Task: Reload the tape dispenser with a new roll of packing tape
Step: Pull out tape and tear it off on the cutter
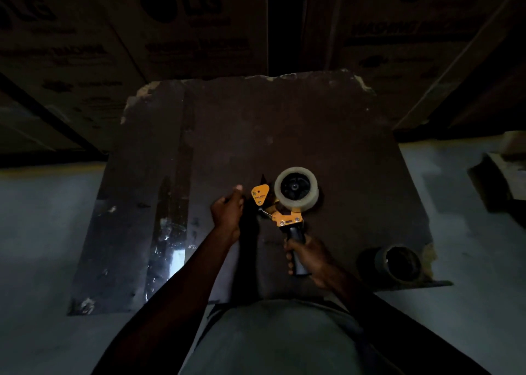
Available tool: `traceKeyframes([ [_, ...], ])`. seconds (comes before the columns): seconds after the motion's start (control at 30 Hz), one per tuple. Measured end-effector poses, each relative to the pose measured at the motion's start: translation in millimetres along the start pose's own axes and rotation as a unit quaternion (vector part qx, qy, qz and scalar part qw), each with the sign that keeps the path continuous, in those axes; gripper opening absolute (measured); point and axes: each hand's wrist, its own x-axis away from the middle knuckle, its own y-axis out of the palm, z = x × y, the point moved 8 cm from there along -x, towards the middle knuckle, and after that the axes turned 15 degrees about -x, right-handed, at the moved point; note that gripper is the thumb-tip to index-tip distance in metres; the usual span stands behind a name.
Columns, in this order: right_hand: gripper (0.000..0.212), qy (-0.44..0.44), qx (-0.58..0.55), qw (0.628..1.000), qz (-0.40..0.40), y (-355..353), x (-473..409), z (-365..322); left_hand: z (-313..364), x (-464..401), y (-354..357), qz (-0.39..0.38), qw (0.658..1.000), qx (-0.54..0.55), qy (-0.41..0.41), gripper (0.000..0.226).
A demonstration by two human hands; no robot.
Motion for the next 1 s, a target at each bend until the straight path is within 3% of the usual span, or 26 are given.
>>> traceKeyframes([
  [0.07, 0.006, -0.014, 0.008, 1.0, 0.026, -15, 9, 3, -19, 9, -1, 0.001, 0.995, -0.04, -0.086, 0.034],
  [0.17, 0.007, -0.057, 0.067, 0.995, 0.048, -35, 23, 3, -49, 42, 30, -0.185, 0.955, -0.073, -0.219, 0.063],
  [0.23, 0.004, -0.094, 0.112, 0.988, 0.05, -48, 30, 4, -59, 62, 53, -0.268, 0.926, -0.058, -0.261, 0.075],
  [0.47, 0.041, -0.241, 0.286, 0.923, 0.089, -90, 53, -13, -71, 65, 86, -0.274, 0.918, -0.051, -0.281, 0.035],
  [0.63, 0.063, -0.252, 0.337, 0.9, 0.111, -101, 68, -2, -62, 55, 88, -0.282, 0.91, -0.22, -0.21, 0.022],
  [0.77, 0.064, -0.266, 0.347, 0.888, 0.146, -98, 77, 9, -35, 30, 73, -0.215, 0.895, -0.387, -0.063, 0.019],
  [0.83, 0.066, -0.265, 0.354, 0.88, 0.172, -93, 83, 17, -25, 19, 75, -0.197, 0.872, -0.448, 0.015, 0.018],
  [0.93, 0.069, -0.252, 0.347, 0.88, 0.203, -79, 91, 37, -20, 11, 80, -0.188, 0.81, -0.547, 0.09, 0.019],
  [1.0, 0.06, -0.21, 0.355, 0.883, 0.224, -71, 93, 53, -15, 15, 82, -0.177, 0.768, -0.602, 0.126, 0.023],
])
